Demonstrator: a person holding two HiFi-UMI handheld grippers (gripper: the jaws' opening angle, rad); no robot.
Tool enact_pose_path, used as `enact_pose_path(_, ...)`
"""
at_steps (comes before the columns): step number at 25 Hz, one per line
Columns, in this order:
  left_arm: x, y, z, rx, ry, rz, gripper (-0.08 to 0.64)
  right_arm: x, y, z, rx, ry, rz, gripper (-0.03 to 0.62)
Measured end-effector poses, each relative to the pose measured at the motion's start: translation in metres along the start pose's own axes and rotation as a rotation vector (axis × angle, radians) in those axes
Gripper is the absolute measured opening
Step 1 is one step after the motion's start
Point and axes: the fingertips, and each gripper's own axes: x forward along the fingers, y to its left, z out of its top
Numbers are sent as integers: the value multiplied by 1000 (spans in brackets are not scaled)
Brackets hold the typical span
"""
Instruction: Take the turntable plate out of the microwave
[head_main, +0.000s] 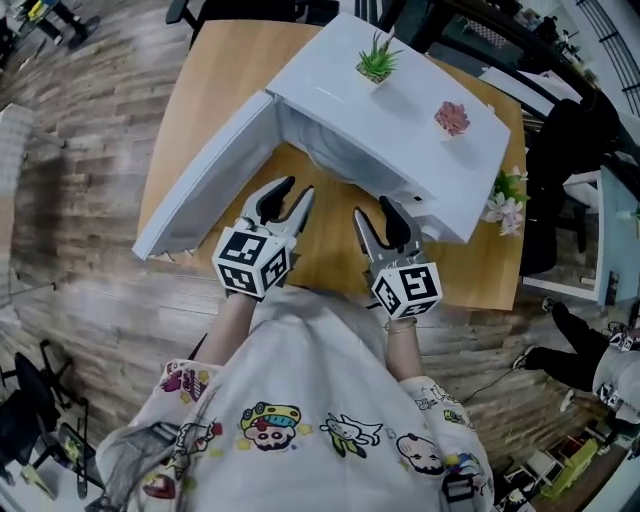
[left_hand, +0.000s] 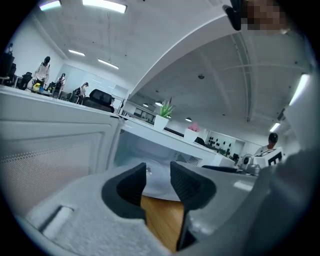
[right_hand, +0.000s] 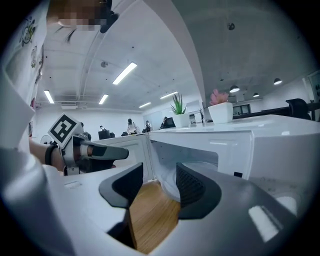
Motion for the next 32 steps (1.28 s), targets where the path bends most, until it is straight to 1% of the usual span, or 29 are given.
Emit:
enact_pose_path(4,-7,6,1,-9,2,16,146,3,6,0,-1,9,10,201)
enact_pose_path(8,-11,7,3,-13,8,-2,146,5,13,4,-5,9,7,201)
enact_pose_path(15,-8,13,-2,-91,5,-43,146,11,18,1,-26,20,-14,197)
enact_pose_path(23,-5,26,-16,-121,30,-33,144,9,19,-9,-16,36,-29,196)
enact_pose_path(29,6,31,-36,-180,66,-45,144,8,19,-20,4,54,-29,193)
enact_pose_path(32,13,32,-46,-253,77,-62,144,9,16,-28,14,68,-31,192)
